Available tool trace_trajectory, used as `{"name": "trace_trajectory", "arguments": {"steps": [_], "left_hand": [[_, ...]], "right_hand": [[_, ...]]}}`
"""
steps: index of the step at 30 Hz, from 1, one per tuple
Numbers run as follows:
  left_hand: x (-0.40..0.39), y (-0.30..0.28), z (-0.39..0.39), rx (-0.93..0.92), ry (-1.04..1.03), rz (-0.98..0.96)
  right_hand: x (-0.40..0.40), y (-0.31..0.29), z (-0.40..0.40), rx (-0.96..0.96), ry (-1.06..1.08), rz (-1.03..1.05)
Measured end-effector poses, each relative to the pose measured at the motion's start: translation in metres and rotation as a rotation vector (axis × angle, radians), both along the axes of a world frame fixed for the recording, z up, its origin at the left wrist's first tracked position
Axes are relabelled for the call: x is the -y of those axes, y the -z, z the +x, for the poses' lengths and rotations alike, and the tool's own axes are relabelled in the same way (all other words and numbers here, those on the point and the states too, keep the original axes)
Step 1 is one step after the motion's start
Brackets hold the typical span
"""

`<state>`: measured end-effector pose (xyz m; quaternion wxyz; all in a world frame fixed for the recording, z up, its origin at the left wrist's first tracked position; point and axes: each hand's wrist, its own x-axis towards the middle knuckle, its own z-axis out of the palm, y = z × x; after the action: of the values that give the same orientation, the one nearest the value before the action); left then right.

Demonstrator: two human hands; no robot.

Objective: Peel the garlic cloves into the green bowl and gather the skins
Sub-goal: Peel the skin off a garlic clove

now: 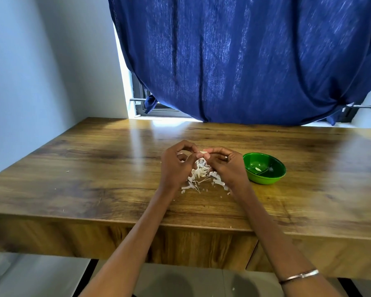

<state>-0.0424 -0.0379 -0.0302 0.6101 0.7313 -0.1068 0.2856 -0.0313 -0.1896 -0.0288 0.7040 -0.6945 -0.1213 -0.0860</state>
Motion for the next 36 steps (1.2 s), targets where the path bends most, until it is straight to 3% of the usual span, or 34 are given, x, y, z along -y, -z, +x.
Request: {"name": "trace_trajectory", "arguments": {"steps": [8,14,22,29,36], "left_hand": [[0.0,0.002,0.002,0.009,-0.024,-0.027],[-0.001,0.004,0.003,0.209,-0.065,0.169],[0.0,0.007,0.005,0.079,-0.107,0.047],[-0.004,0.013,0.01,0.165,-0.206,0.303],[-0.003,0.008,0.004,0.088,-0.167,0.12]], "right_hand": [[-0.006,0.004,-0.007,0.255,0.125,-0.147],[-0.007,0.001,-0.008,0.063,0.01,0.067],[-0.003,-0.001,-0.004,-0.105,-0.108,0.331],[-0.002,0.002,-0.004,-0.034,-0.051,0.209],[-0.004,0.004,-0.002,-0.018,0.001,0.123]]}}
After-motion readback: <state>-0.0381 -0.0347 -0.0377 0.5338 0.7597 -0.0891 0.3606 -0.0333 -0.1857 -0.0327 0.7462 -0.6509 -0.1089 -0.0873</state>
